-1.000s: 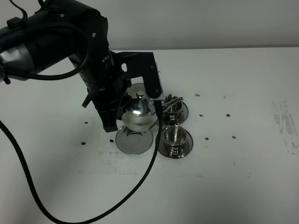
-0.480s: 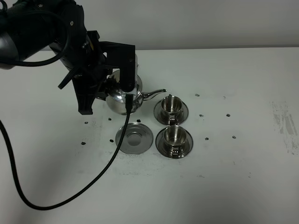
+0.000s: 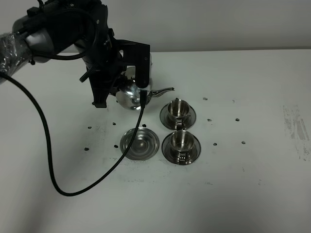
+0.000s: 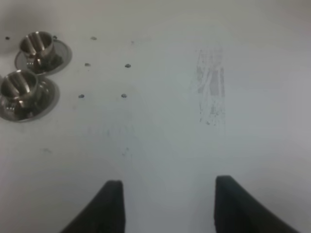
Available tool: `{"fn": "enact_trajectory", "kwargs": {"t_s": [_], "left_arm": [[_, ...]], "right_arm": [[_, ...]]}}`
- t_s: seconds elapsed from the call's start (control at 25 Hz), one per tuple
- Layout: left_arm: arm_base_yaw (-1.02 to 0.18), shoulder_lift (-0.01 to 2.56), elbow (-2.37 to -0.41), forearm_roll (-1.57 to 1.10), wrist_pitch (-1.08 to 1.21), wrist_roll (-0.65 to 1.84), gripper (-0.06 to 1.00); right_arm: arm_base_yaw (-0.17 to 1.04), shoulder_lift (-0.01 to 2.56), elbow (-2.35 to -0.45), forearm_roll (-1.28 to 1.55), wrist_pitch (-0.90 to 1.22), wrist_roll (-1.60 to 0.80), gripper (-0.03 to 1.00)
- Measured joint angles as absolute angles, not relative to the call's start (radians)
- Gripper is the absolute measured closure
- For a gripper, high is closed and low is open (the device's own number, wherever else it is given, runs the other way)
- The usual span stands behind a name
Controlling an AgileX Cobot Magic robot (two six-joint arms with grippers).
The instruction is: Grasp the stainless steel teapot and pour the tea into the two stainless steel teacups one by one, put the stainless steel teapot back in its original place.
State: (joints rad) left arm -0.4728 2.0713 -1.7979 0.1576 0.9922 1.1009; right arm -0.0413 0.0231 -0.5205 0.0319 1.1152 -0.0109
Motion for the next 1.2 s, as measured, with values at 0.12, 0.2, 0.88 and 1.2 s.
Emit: {"fn": "enact_trajectory", "kwargs": {"t_s": [0.12,0.2,0.88,1.2], "left_arm": [[-0.477,2.108,-1.836,0.2,1.001,1.101,0.74],[-0.482,2.128,-1.854,0.215,1.003,1.101,0.74],[-0.558,2.186,-1.865,0.408,0.968,1.075,0.74],[-0.569,2.206,-1.87,0.493,0.93,1.059,0.74]], "right_arm": [[-0.041,0.023,-0.52,0.032,1.115,-0.011,0.53],[-0.041,0.023,-0.52,0.032,1.115,-0.011,0.53],[-0.041,0.023,-0.52,0.032,1.115,-0.011,0.53],[-0.041,0.023,-0.52,0.032,1.115,-0.011,0.53]]}}
